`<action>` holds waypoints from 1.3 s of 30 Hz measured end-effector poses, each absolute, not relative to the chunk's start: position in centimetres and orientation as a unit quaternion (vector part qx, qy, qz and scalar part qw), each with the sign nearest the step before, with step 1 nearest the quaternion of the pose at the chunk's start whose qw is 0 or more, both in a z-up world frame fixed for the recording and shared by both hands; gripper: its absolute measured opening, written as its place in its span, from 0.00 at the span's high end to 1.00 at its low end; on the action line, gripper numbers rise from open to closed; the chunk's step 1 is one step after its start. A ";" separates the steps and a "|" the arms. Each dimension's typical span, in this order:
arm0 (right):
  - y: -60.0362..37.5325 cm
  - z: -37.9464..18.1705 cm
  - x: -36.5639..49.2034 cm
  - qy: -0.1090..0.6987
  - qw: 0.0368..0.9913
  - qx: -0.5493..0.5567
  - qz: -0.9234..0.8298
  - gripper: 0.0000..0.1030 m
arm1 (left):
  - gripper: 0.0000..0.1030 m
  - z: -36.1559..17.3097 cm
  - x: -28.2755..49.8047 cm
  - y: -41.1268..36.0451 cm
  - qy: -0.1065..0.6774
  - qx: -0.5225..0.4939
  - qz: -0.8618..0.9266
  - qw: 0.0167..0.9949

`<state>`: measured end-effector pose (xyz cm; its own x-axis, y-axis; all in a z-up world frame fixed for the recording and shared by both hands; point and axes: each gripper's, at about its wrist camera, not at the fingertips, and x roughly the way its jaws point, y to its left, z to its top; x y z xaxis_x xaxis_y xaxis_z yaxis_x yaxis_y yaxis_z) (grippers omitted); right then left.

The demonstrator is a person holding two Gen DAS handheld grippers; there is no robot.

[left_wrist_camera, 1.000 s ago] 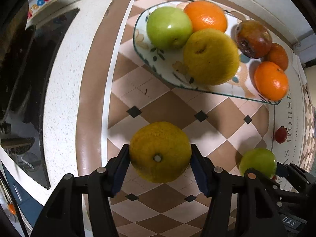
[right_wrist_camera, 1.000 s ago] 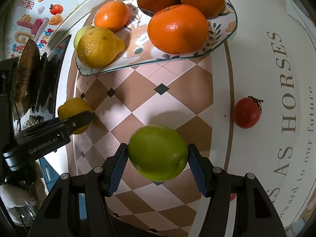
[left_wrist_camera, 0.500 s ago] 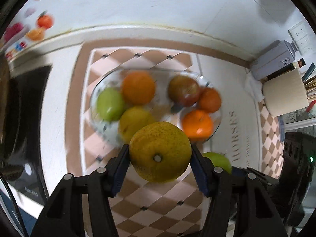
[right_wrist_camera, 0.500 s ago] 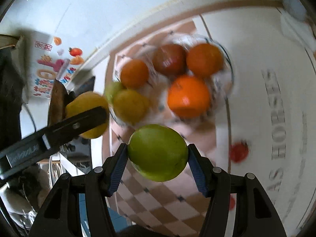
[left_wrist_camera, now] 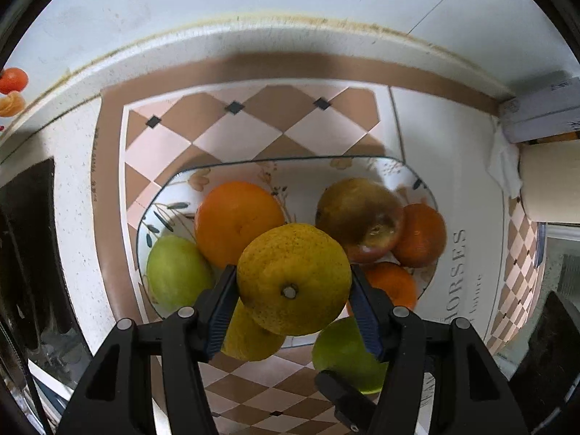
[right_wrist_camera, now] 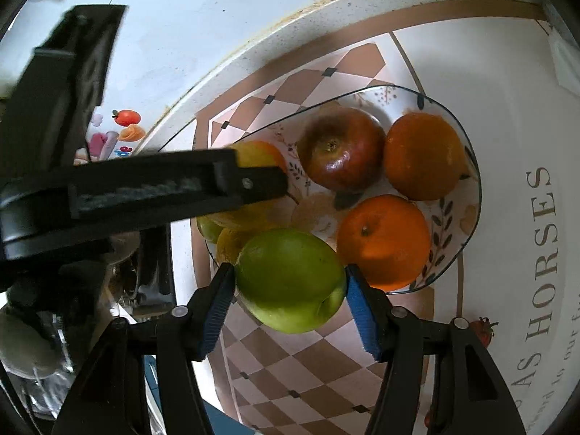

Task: Organize fruits
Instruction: 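Place the lime on the plate while the left tool places the lemon there, then lift both tools away and lower the right tool toward the cherry tomatoes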

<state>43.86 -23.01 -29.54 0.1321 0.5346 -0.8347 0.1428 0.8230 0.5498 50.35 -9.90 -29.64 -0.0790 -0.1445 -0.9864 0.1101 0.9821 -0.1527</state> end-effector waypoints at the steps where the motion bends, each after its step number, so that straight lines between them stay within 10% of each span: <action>1: -23.0 -29.4 43.8 0.641 0.707 0.266 0.137 0.26 | 0.43 -29.6 50.4 -9.8 0.729 -0.016 -0.097 0.677; 5: -22.8 -29.2 44.1 0.639 0.715 0.256 0.122 0.21 | 0.14 -28.9 50.4 -9.4 0.716 -0.023 -0.100 0.691; 13: -23.9 -25.9 41.9 0.619 0.760 0.181 0.078 0.06 | 0.14 -25.3 49.2 -6.7 0.677 -0.024 -0.079 0.731; 39: -24.2 -15.7 32.7 0.545 0.837 0.041 -0.003 0.06 | 0.06 -16.6 34.5 -3.9 0.535 0.005 -0.026 0.844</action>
<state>32.72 -24.16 -15.72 0.4054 0.0397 -0.9133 0.0498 0.9966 0.0654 34.53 -3.87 -16.60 0.4257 -0.0395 -0.9040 0.0499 0.9986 -0.0202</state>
